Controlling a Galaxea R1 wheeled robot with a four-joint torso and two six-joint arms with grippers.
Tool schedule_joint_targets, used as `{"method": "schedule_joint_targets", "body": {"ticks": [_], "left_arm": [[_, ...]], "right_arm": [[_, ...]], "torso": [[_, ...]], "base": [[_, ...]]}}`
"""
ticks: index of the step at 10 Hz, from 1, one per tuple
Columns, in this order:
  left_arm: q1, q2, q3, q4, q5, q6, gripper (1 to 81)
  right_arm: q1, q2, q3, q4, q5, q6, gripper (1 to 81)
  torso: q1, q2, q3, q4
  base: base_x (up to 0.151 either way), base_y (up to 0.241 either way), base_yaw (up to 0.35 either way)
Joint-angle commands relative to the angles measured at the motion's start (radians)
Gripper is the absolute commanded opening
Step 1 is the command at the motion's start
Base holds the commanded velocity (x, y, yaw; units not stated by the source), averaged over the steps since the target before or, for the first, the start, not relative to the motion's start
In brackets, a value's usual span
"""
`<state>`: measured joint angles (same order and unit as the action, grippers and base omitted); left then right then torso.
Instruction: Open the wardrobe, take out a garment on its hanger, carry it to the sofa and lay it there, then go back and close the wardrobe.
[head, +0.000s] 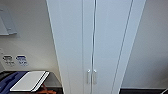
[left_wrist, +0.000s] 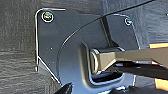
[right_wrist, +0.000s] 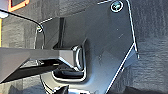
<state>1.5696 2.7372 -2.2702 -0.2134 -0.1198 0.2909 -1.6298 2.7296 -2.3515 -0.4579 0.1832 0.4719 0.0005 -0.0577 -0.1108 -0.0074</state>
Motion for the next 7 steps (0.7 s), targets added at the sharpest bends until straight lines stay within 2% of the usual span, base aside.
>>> {"method": "schedule_joint_targets", "body": {"ticks": [1, 4, 7], "left_arm": [[-0.030, -0.016, 0.014, 0.006, 0.063, 0.008, 81.1], [-0.035, -0.045, 0.073, 0.006, 0.066, 0.007, 81.1], [-0.071, -0.188, 0.274, 0.003, 0.063, 0.005, 81.1]], "right_arm": [[0.027, -0.023, 0.017, -0.013, -0.042, 0.001, 81.1], [0.035, -0.066, 0.091, -0.015, -0.030, -0.004, 81.1], [0.079, -0.253, 0.351, -0.016, -0.027, 0.002, 81.1]], "torso": [[0.000, 0.000, 0.000, 0.000], [0.001, 0.000, 0.000, 0.000], [0.001, 0.000, 0.000, 0.000]], "base": [[0.000, 0.000, 0.000], [0.000, 0.000, 0.000], [0.000, 0.000, 0.000]]}}
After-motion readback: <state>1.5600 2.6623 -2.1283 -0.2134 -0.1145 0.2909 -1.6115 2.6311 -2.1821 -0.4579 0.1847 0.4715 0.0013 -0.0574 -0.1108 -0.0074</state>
